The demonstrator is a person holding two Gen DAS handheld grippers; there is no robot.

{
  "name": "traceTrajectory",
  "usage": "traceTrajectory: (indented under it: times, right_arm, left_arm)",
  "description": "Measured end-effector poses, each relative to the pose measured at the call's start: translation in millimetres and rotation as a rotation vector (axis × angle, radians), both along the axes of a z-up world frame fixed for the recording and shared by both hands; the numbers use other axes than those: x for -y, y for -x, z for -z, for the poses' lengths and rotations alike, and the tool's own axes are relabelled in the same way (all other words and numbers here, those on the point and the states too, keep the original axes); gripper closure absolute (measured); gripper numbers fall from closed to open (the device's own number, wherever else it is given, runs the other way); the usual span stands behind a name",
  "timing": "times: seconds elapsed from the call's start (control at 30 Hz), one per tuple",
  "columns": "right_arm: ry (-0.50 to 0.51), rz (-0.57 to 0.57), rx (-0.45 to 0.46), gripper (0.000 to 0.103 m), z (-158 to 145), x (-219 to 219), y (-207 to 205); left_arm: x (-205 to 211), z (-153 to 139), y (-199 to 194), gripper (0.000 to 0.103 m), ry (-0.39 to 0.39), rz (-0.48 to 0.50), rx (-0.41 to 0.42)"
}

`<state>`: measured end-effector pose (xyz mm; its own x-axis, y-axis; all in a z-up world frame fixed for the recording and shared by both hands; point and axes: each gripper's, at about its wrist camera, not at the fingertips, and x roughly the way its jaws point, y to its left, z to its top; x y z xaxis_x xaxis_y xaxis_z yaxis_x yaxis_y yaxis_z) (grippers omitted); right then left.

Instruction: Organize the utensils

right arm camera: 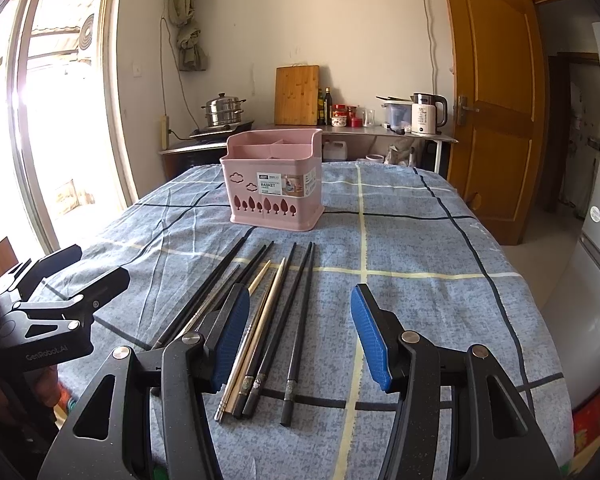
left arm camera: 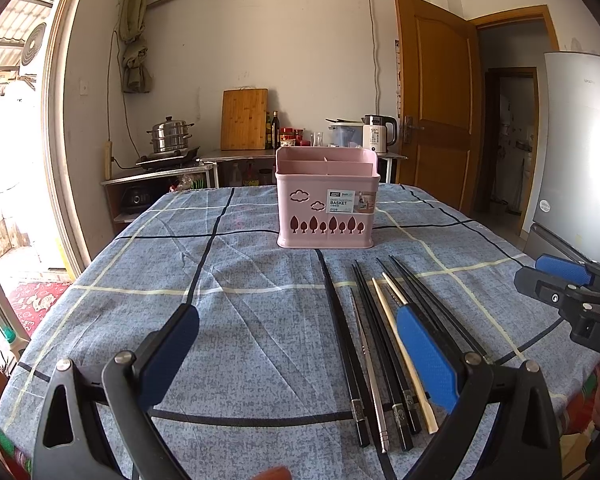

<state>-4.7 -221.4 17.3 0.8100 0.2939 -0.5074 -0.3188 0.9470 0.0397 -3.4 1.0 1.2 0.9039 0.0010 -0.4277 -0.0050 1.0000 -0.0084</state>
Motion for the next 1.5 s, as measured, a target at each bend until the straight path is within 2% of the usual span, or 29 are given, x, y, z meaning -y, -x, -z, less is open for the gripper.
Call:
traceTrajectory:
  times: [0.8, 1.5]
  right_arm:
    - [-0.001, 0.007, 0.027, 0.049, -7, -2, 25]
    - [-0.002, 0.007, 0.029, 0.049, -6, -3, 31]
  left_arm:
    - [4, -8, 23, 0.002, 0.003, 0.006, 0.015]
    - [4, -8, 30, 0.002, 0.006, 0.007, 0.017]
